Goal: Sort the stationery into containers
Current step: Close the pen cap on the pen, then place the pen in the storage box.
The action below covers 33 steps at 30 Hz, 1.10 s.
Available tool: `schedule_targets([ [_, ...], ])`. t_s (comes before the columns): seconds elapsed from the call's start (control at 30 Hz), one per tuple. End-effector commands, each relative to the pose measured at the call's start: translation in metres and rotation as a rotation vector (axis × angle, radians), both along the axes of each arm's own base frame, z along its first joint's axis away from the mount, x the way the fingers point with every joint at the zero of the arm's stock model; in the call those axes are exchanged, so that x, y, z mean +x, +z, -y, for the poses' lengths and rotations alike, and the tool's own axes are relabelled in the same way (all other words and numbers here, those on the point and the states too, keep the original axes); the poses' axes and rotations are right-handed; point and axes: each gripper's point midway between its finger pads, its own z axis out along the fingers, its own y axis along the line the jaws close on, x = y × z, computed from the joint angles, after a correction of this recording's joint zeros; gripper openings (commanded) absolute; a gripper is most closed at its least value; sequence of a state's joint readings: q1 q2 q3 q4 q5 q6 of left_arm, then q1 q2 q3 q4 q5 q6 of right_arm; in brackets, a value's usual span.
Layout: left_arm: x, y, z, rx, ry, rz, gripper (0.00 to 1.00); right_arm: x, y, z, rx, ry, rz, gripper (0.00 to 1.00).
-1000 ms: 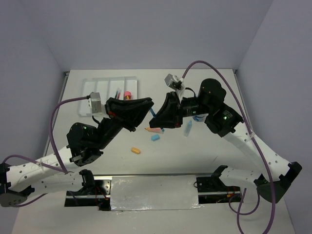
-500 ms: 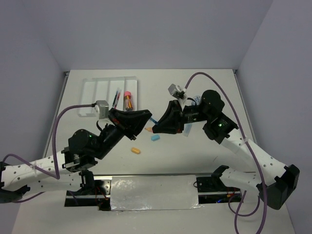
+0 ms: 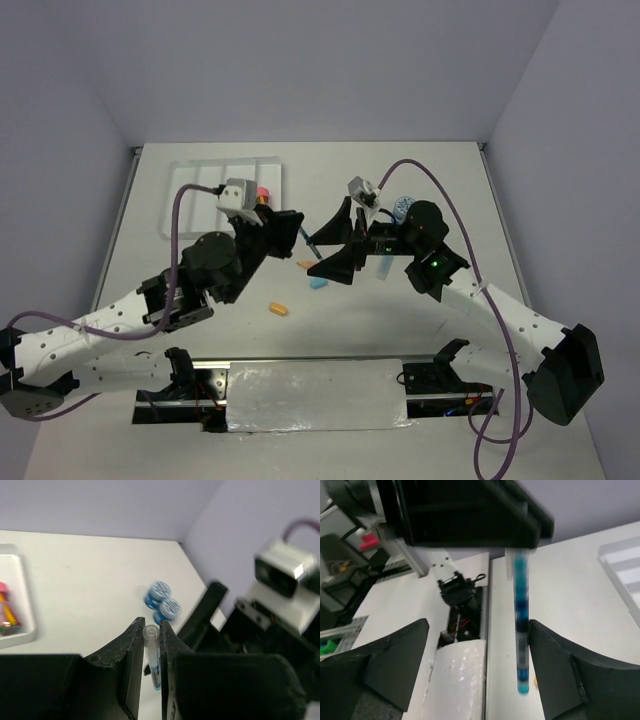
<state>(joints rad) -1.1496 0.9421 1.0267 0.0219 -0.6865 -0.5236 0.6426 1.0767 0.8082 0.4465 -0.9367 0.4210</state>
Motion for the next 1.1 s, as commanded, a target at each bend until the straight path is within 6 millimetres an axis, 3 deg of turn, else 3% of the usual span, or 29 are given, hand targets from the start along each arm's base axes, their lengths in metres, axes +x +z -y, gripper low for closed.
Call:
schedule_targets([
  [0.0,0.037,0.014,-0.027,0.014,0.168,-0.059,0.0,0.025,-0.017,0.01,-0.027,-0.136,0.011,0.9],
  [0.03,0.043,0.012,-0.032,0.045,0.196,-0.069,0.0,0.037,-0.019,0.016,-0.028,-0.213,0.011,0.91],
  [0.07,0.054,0.023,-0.044,0.045,0.242,-0.067,0.0,0.045,-0.03,0.022,-0.061,-0.26,-0.008,0.92],
  [0.1,0.061,0.017,-0.038,0.088,0.223,-0.078,0.0,0.053,-0.036,0.029,-0.078,-0.317,-0.023,0.92],
  [0.2,0.078,0.014,-0.054,0.152,0.264,-0.089,0.0,0.088,-0.052,0.064,-0.132,-0.571,-0.07,0.95],
  [0.23,0.083,0.013,-0.057,0.17,0.273,-0.091,0.0,0.097,-0.048,0.081,-0.128,-0.663,-0.071,0.95],
  [0.27,0.094,0.004,-0.07,0.219,0.326,-0.122,0.0,0.113,-0.059,0.101,-0.162,-0.814,-0.121,0.97],
  [0.3,0.102,0.007,-0.078,0.242,0.361,-0.126,0.0,0.116,-0.06,0.118,-0.163,-0.897,-0.162,0.98],
  [0.37,0.131,-0.025,-0.099,0.354,0.438,-0.221,0.0,0.123,-0.057,0.137,-0.144,-1.003,-0.187,1.0],
  [0.43,0.153,-0.041,-0.107,0.43,0.431,-0.274,0.0,0.116,-0.048,0.138,-0.119,-0.993,-0.172,1.0],
  [0.5,0.188,-0.066,-0.123,0.49,0.441,-0.373,0.0,0.107,-0.045,0.135,-0.124,-0.951,-0.175,1.0],
  [0.53,0.199,-0.058,-0.121,0.469,0.402,-0.377,0.0,0.104,-0.045,0.134,-0.122,-0.942,-0.177,1.0],
  [0.57,0.218,-0.081,-0.133,0.497,0.419,-0.443,0.0,0.101,-0.045,0.134,-0.121,-0.932,-0.176,1.0],
  [0.6,0.223,-0.091,-0.138,0.522,0.418,-0.479,0.0,0.097,-0.044,0.134,-0.118,-0.922,-0.171,1.0],
  [0.63,0.233,-0.085,-0.143,0.518,0.433,-0.477,0.0,0.094,-0.044,0.134,-0.116,-0.919,-0.171,1.0],
  [0.67,0.248,-0.107,-0.152,0.54,0.449,-0.537,0.0,0.091,-0.046,0.134,-0.116,-0.912,-0.171,1.0],
  [0.7,0.253,-0.118,-0.156,0.558,0.446,-0.572,0.0,0.087,-0.047,0.135,-0.113,-0.902,-0.164,1.0],
  [0.73,0.263,-0.113,-0.158,0.551,0.45,-0.56,0.0,0.085,-0.047,0.134,-0.107,-0.897,-0.161,1.0],
  [0.77,0.276,-0.132,-0.16,0.569,0.453,-0.589,0.0,0.084,-0.048,0.134,-0.106,-0.889,-0.163,1.0],
  [0.83,0.29,-0.131,-0.163,0.581,0.475,-0.58,0.0,0.079,-0.047,0.132,-0.088,-0.869,-0.162,1.0],
  [0.87,0.3,-0.151,-0.165,0.61,0.481,-0.617,0.0,0.077,-0.048,0.131,-0.083,-0.86,-0.162,1.0],
  [0.93,0.31,-0.152,-0.17,0.639,0.505,-0.623,0.0,0.075,-0.05,0.129,-0.083,-0.842,-0.166,1.0],
  [0.97,0.317,-0.17,-0.173,0.667,0.511,-0.655,0.0,0.074,-0.051,0.128,-0.085,-0.835,-0.166,1.0],
  [1.03,0.322,-0.175,-0.183,0.71,0.557,-0.668,0.0,0.072,-0.051,0.126,-0.087,-0.824,-0.164,1.0],
  [1.07,0.325,-0.191,-0.188,0.743,0.585,-0.698,0.0,0.072,-0.051,0.126,-0.085,-0.819,-0.166,1.0],
])
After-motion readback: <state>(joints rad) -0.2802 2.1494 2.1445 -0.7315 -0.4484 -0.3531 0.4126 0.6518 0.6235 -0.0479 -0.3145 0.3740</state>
